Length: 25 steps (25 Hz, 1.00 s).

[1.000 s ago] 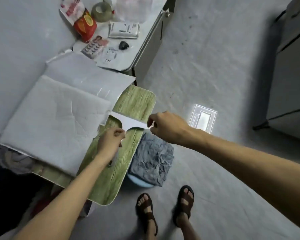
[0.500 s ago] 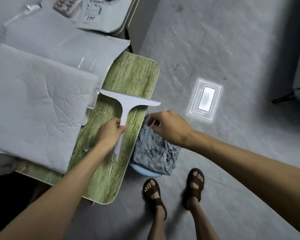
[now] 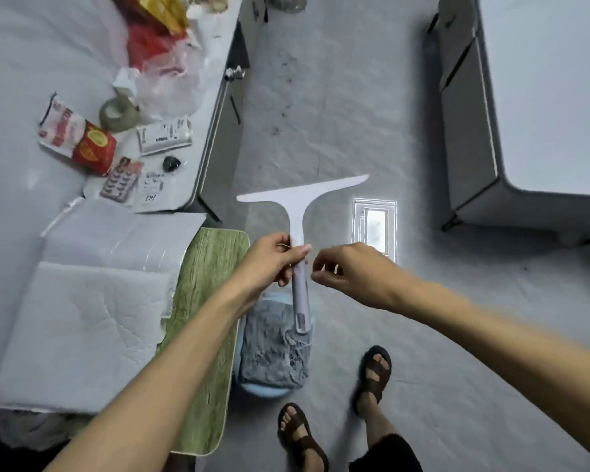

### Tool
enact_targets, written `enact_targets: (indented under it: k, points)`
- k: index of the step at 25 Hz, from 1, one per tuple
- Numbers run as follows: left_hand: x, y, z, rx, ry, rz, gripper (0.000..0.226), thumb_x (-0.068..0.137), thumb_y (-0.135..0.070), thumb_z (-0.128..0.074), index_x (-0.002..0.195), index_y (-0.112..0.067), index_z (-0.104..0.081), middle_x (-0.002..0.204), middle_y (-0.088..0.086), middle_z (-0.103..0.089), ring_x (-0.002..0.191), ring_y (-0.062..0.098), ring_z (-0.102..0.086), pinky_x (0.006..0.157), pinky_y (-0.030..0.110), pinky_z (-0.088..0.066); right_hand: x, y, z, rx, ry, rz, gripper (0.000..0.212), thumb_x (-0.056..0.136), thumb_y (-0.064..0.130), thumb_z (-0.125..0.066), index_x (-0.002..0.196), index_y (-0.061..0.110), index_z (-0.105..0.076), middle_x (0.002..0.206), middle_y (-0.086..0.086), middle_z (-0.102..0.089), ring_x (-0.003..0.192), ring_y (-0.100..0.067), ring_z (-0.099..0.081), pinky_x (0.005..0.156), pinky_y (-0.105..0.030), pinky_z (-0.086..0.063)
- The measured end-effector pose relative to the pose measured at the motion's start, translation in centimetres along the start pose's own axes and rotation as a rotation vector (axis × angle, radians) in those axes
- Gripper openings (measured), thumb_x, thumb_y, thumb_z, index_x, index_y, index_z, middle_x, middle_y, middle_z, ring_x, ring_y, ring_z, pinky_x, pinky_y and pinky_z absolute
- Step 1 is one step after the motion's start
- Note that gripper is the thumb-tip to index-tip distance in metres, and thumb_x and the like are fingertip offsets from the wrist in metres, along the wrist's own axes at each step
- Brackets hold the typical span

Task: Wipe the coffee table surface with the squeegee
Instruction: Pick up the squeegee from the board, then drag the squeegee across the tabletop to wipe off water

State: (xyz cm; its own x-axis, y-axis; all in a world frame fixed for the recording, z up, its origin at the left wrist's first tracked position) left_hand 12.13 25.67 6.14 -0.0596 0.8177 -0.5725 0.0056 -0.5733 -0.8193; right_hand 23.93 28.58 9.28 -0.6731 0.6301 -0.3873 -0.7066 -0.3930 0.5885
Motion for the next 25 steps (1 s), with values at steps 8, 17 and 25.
enact_targets:
  k: [8, 17, 25]
  points:
    - [5.7, -21.1, -14.3, -0.157, 0.003, -0.033, 0.019, 0.086, -0.017, -0.069, 0.075, -0.012, -0.055, 0.055, 0.000, -0.058, 0.042, 0.006, -0.045, 0.040, 0.017, -0.038, -4.8, -7.3, 22.9, 0.267, -0.210, -0.080, 0.041, 0.087, 0.028, -0.059, 0.127, 0.019, -0.053, 0.080, 0.001, -0.072, 0.073, -0.015, -0.062, 0.057, -0.021, -0.042]
    - [19.5, -37.3, -23.9, 0.007, 0.129, -0.031, 0.021, 0.091, -0.024, -0.063, 0.073, -0.012, -0.061, 0.069, 0.005, -0.063, 0.046, 0.007, -0.048, 0.044, 0.016, -0.040, 0.6, -17.7, 41.9, -0.032, -0.344, -0.138, 0.022, 0.095, 0.019, -0.042, 0.114, 0.011, -0.046, 0.114, -0.018, -0.061, 0.100, -0.043, -0.057, 0.074, -0.041, -0.046]
    - [42.3, -53.9, -31.7, 0.501, 0.337, -0.149, 0.011, 0.091, -0.027, -0.058, 0.088, -0.018, -0.064, 0.085, 0.005, -0.069, 0.058, 0.015, -0.061, 0.053, 0.022, -0.044, 10.8, -36.8, 59.4, 0.119, -0.401, -0.562, 0.025, 0.098, 0.026, -0.040, 0.111, 0.008, -0.051, 0.105, -0.018, -0.062, 0.093, -0.037, -0.057, 0.070, -0.036, -0.042]
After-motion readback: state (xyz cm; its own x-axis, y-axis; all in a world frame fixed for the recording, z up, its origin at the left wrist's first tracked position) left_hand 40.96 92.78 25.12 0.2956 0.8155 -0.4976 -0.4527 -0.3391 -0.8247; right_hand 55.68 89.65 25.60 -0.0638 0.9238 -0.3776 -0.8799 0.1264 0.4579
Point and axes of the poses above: each hand's wrist, its own x-axis towards the middle knuckle, its own z-axis out of the back of the hand, y = z × x, the point moved 9 cm from there along x, towards the middle knuckle
